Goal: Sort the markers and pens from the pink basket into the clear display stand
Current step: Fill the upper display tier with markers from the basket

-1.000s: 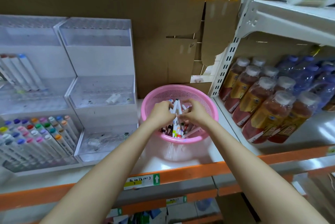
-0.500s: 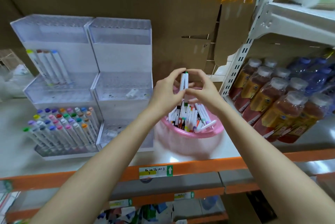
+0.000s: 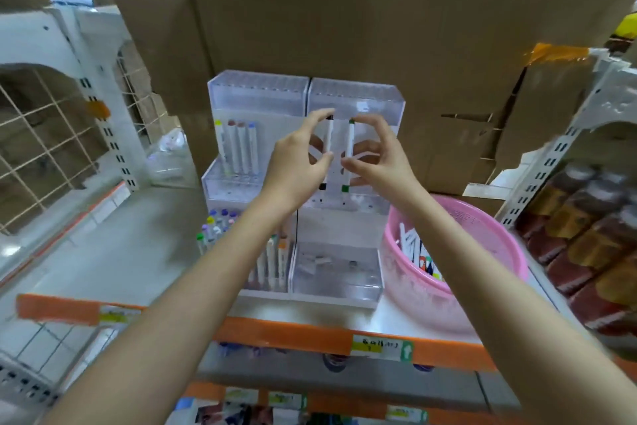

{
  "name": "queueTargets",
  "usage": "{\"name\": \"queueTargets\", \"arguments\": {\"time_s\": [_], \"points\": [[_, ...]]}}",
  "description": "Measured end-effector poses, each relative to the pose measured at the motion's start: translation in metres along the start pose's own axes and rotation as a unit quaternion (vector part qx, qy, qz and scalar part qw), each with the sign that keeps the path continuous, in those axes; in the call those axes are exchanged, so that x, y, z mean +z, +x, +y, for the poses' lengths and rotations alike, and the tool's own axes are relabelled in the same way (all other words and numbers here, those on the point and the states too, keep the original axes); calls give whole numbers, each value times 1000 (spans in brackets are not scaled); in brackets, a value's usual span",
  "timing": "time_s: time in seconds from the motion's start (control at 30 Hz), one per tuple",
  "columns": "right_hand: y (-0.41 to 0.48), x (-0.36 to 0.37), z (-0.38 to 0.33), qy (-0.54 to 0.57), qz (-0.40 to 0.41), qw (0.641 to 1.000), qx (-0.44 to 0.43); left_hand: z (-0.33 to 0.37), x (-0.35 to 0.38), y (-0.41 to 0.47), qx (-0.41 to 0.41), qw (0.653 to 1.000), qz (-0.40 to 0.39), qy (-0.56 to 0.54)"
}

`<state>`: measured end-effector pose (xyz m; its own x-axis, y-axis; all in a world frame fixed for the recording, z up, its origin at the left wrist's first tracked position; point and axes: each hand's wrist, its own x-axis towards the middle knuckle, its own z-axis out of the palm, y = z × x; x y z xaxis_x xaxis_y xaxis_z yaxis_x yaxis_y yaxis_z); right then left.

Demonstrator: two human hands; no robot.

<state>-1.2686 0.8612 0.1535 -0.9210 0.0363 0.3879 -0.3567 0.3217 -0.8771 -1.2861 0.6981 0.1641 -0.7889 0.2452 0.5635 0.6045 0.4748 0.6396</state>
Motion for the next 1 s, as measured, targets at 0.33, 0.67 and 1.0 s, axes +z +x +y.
{"name": "queueTargets", "arguments": {"time_s": [0.33, 0.67, 1.0], "points": [[40, 86, -22, 5, -28, 999, -23, -56, -69, 8, -8, 1000, 21, 10], [64, 123, -24, -48, 83, 992, -77, -88, -91, 35, 58, 996, 63, -38], [70, 131, -24, -152, 192, 962, -123, -97, -79, 57, 135, 985, 55, -93]]}}
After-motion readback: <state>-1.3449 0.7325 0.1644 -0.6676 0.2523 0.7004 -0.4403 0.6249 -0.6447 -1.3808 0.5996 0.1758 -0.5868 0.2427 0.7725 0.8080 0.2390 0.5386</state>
